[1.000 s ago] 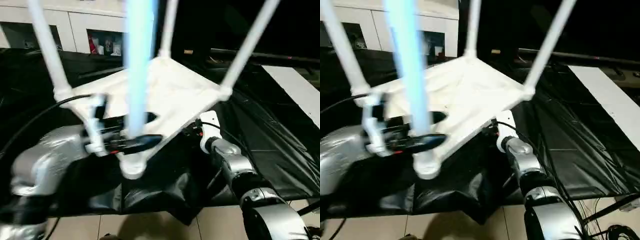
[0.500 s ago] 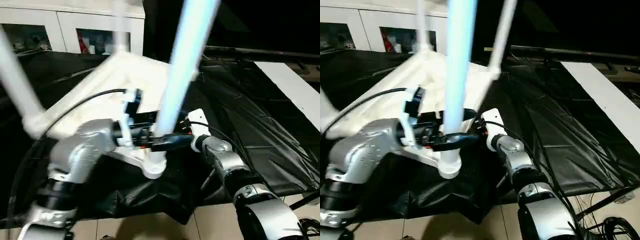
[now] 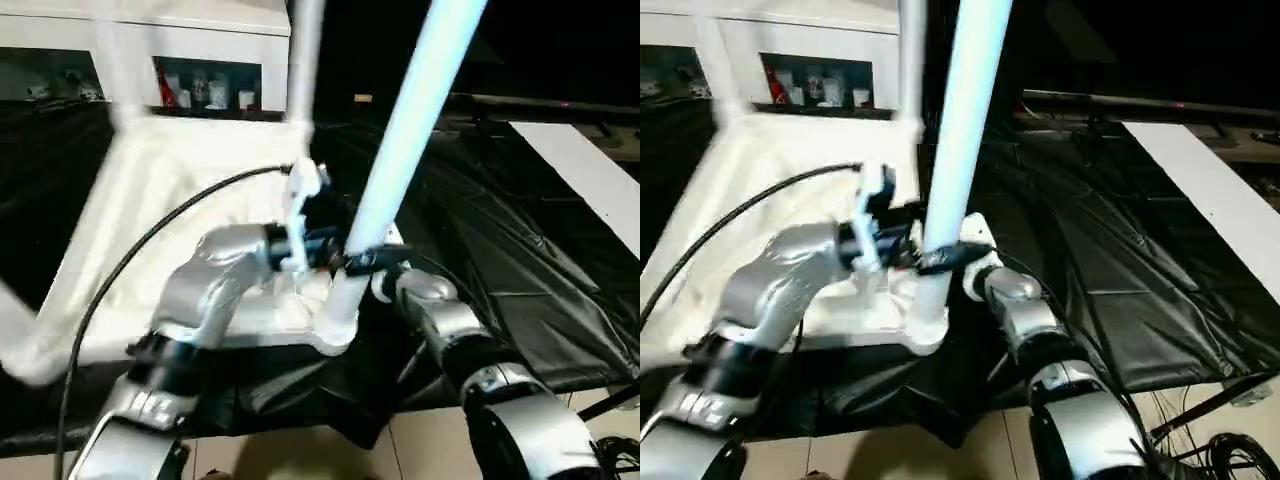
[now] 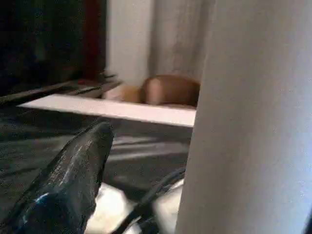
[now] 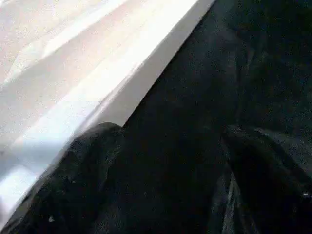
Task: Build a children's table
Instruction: Rotate table base
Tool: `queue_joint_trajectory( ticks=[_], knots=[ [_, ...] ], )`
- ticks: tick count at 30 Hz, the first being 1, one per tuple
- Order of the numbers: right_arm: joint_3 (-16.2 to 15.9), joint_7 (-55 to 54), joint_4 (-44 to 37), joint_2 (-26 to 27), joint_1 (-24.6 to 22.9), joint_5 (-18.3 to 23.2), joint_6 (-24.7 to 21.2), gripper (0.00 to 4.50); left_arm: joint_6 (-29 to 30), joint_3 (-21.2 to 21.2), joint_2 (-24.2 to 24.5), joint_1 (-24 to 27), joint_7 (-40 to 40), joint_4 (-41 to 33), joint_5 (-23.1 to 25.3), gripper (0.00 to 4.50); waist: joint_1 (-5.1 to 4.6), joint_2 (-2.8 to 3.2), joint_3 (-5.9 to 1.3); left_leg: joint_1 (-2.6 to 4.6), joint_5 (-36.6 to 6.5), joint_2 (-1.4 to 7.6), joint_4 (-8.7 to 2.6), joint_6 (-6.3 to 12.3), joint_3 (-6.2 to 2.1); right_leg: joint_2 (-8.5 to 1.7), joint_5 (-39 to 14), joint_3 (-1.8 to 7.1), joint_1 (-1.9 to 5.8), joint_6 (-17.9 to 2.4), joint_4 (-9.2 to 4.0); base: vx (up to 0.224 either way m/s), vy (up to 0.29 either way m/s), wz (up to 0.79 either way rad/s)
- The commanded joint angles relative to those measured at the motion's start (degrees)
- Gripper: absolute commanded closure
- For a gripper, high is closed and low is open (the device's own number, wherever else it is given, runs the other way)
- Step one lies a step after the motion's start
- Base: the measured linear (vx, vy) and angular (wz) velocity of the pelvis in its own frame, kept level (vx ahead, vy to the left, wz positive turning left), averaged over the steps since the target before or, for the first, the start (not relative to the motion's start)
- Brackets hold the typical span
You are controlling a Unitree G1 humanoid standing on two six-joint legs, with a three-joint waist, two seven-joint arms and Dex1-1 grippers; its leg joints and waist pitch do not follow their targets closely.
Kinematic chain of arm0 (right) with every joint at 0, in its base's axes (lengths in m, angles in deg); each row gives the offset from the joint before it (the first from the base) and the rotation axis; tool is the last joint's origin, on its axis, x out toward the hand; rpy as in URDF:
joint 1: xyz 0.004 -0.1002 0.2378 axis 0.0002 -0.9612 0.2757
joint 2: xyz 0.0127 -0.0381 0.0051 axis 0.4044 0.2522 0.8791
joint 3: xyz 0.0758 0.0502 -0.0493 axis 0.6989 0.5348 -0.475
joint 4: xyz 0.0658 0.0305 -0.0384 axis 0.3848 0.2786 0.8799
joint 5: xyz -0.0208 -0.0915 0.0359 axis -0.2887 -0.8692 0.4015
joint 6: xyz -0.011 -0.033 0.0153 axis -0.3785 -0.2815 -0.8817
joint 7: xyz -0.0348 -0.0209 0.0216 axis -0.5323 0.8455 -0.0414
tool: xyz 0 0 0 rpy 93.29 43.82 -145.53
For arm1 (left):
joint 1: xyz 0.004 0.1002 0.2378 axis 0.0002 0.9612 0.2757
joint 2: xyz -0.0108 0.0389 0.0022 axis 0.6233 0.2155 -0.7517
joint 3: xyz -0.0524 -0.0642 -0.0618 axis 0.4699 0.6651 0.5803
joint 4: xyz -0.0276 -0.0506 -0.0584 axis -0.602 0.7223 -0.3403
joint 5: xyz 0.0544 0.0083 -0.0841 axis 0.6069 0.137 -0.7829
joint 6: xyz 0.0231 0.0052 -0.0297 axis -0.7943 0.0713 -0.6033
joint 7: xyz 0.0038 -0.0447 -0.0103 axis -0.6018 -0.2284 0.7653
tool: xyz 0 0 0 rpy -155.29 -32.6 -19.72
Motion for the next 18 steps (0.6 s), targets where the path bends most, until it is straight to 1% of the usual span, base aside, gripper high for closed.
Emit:
queue_joint_trajectory(
  ticks=[1, 3, 4, 5, 6, 9, 10, 12, 13, 14, 16, 17, 18],
  knots=[
    [1.16, -0.92, 0.14, -0.93, 1.14, 0.61, 1.27, 0.59, -1.53, 0.94, 1.26, -0.8, -2.47, 2.72, 2.74, 0.03, 0.66, 1.64, -3.63, 1.33, -17.52, 1.33, -4.47, -2.93, -0.94, -3.1, -11.51, 1.95, 2.27, -11.4, -4.12, 0.0, 0.0, 0.0],
    [1.98, -1.29, -0.27, -1.58, 1.2, 1.12, 1.27, 0.59, -1.8, 1.53, 1.9, -0.68, -2.18, 3.24, 2.81, 0.03, 0.67, 1.47, -3.69, 1.41, -17.68, 1.3, -4.44, -2.88, -0.9, -3.06, -11.86, 1.95, 2.28, -11.36, -4.13, 0.0, 0.0, 0.0],
    [2.42, -1.62, -0.66, -2.14, 1.15, 1.32, 1.37, 0.59, -1.85, 1.89, 2.45, -0.53, -1.84, 3.4, 2.77, 0.03, 0.85, 1.85, -3.66, 1.48, -17.32, 1.3, -4.37, -2.89, -0.84, -3.03, -11.23, 2.0, 2.19, -11.66, -4.04, 0.0, 0.0, 0.0],
    [2.49, -1.62, -0.75, -2.22, 1.13, 1.37, 1.37, 0.59, -1.86, 1.91, 2.54, -0.5, -1.79, 3.43, 2.79, 0.03, 0.85, 1.85, -3.66, 1.48, -17.32, 1.3, -4.37, -2.89, -0.84, -3.03, -11.23, 2.0, 2.19, -11.66, -4.04, 0.0, 0.0, 0.0],
    [3.17, -1.63, -1.6, -2.96, 0.88, 1.78, 1.35, 0.59, -1.98, 2.15, 3.39, -0.26, -1.32, 3.72, 3.02, 0.03, 1.01, 1.72, -3.63, 1.46, -17.21, 1.3, -4.38, -2.92, -0.79, -2.97, -10.94, 1.97, 2.25, -11.8, -4.01, 0.0, 0.0, 0.0],
    [4.74, -1.44, -3.88, -5.43, 0.06, 2.66, 1.38, 0.59, -2.93, 3.01, 5.51, 0.14, -0.66, 5.64, 4.0, 0.03, 1.11, 1.83, -3.6, 1.41, -16.42, 1.19, -4.31, -2.62, -0.71, -2.99, -10.88, 2.0, 2.32, -11.73, -4.01, 0.0, 0.0, 0.0],
    [5.3, -0.78, -5.2, -6.8, -0.58, 3.04, 1.24, 0.59, -3.64, 3.26, 6.62, 0.59, -0.3, 6.35, 4.46, 0.03, 1.22, 1.95, -3.56, 1.33, -15.89, 1.18, -4.27, -2.57, -0.72, -2.99, -10.67, 2.03, 2.42, -11.5, -3.98, 0.0, 0.0, 0.0],
    [5.92, 0.41, -6.93, -8.52, -1.5, 3.58, 0.8, 0.59, -4.18, 3.03, 8.09, 1.57, 1.03, 6.23, 4.8, 0.03, 1.15, 1.88, -3.57, 1.27, -15.29, 1.15, -4.25, -2.43, -0.71, -2.91, -10.28, 2.01, 2.5, -11.25, -3.95, 0.0, 0.0, 0.0],
    [6.0, 0.87, -7.58, -9.1, -1.89, 3.62, 0.55, 0.59, -4.23, 2.76, 8.46, 2.08, 1.54, 5.7, 4.85, 0.03, 1.09, 2.04, -3.56, 1.28, -15.24, 1.12, -4.22, -2.42, -0.67, -2.86, -10.22, 2.01, 2.46, -11.32, -3.92, 0.0, 0.0, 0.0],
    [5.93, 1.37, -8.25, -9.78, -2.35, 3.58, 0.33, 0.59, -4.31, 2.39, 8.87, 2.66, 2.15, 5.13, 4.86, 0.03, 1.09, 2.06, -3.57, 1.32, -15.28, 1.16, -4.2, -2.36, -0.67, -2.89, -10.25, 2.01, 2.43, -11.47, -3.96, 0.0, 0.0, 0.0],
    [5.27, 3.69, -10.42, -12.24, -4.06, 3.01, -1.06, 0.59, -3.1, -0.42, 11.18, 5.01, 5.32, 2.71, 5.59, 0.03, 1.18, 2.11, -3.62, 1.31, -14.94, 1.21, -4.18, -2.11, -0.67, -2.89, -9.68, 2.0, 2.48, -11.85, -3.92, 0.0, 0.0, 0.0],
    [4.76, 5.04, -11.49, -13.46, -5.0, 2.53, -1.48, 0.59, -2.56, -2.04, 12.4, 6.1, 6.82, 1.82, 6.26, 0.03, 1.32, 2.31, -3.69, 1.38, -14.42, 1.3, -4.18, -1.84, -0.67, -2.81, -8.54, 1.97, 2.46, -12.15, -3.84, 0.0, 0.0, 0.0],
    [4.53, 5.68, -11.99, -14.01, -5.44, 2.29, -1.67, 0.59, -2.32, -2.8, 12.96, 6.57, 7.5, 1.44, 6.58, 0.03, 1.27, 2.26, -3.64, 1.37, -14.13, 1.35, -4.18, -1.74, -0.65, -2.76, -7.89, 1.96, 2.41, -12.34, -3.79, 0.0, 0.0, 0.0]
  ],
)
